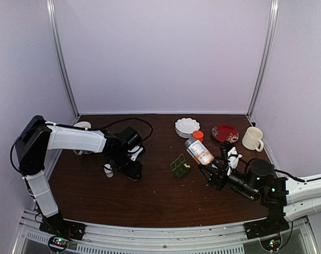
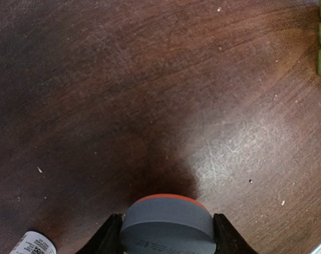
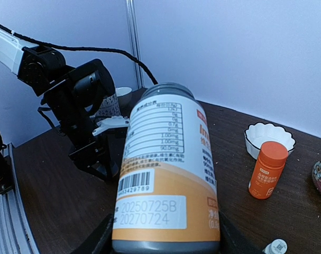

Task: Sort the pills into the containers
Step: Place the lid of the pill bottle at the center of the board.

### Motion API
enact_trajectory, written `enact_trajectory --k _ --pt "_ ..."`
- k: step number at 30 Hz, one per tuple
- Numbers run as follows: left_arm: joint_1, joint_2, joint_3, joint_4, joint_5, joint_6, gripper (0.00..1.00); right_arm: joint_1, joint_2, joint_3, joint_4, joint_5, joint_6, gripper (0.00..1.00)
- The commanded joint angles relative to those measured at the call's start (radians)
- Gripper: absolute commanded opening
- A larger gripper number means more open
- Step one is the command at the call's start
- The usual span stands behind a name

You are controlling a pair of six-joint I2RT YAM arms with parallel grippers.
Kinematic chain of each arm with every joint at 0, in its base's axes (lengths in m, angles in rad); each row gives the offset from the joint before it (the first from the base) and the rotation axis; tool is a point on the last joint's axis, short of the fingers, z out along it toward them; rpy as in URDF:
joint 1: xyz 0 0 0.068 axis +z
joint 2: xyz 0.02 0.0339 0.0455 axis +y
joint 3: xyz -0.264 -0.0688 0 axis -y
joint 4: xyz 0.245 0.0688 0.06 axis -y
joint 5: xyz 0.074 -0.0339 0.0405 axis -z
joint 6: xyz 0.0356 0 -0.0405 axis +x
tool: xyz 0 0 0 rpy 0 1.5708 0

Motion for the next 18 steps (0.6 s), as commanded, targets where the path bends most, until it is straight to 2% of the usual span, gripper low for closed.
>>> enact_trajectory --k 1,9,11,14,18 --pt "-0.019 0.027 0.036 0.055 -0.053 -0.019 0.35 -0.005 -0.037 -0.002 -0.042 0.000 0.052 0.00" --pt "-0.034 0.069 0.022 0.102 -0.056 -0.051 0.45 -0.010 -0.076 -0.036 -0.058 0.007 0.056 0.00" --pt "-0.038 0.079 0.026 0.096 -0.066 -0.057 0.58 -0.010 -0.071 -0.030 -0.078 -0.009 0.047 0.00" --pt "-0.048 0.073 0.025 0.095 -0.087 -0.062 0.95 -0.011 -0.063 -0.034 -0.075 -0.030 0.039 0.00" --pt "-0.060 0.010 0.009 0.098 -0.154 -0.078 0.98 -0.010 -0.063 -0.044 -0.048 -0.025 0.052 0.00"
